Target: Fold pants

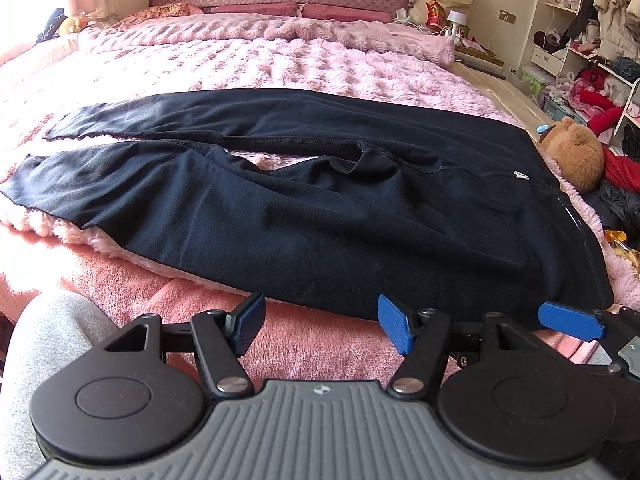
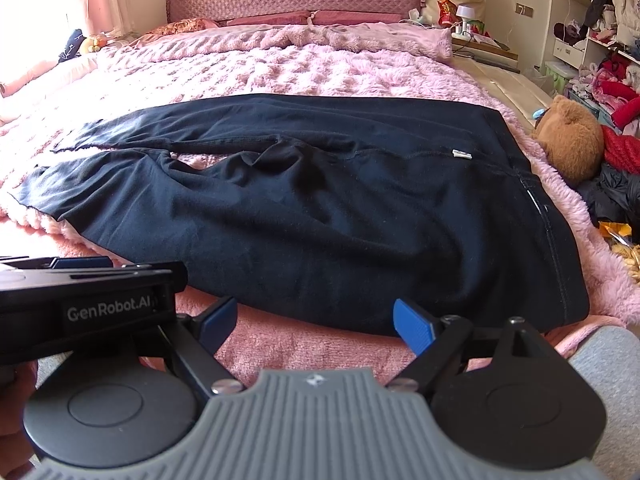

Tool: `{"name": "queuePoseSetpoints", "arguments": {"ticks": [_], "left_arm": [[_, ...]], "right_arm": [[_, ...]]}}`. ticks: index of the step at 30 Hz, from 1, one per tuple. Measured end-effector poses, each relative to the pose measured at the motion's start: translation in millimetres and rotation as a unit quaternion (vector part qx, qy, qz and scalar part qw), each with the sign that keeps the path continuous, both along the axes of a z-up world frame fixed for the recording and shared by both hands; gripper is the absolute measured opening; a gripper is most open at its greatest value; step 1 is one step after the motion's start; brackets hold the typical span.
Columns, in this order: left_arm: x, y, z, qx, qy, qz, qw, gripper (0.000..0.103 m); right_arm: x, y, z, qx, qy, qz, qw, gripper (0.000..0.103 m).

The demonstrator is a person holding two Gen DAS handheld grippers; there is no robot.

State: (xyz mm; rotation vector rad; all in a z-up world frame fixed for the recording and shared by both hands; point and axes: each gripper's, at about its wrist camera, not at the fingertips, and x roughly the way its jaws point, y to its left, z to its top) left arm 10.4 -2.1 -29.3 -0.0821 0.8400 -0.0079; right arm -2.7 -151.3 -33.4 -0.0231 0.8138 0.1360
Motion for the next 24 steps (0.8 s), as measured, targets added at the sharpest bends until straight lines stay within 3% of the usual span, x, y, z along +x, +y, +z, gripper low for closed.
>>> {"name": "queuePoseSetpoints", "arguments": {"ticks": [24], "left_arm": [[0.7,0.6,-2.8,-0.005,0.006,0.001,1.0,0.076]], "right_arm": [[0.8,0.1,-2.4,0.004,0.003,0.001,1.0,0.082]]}}
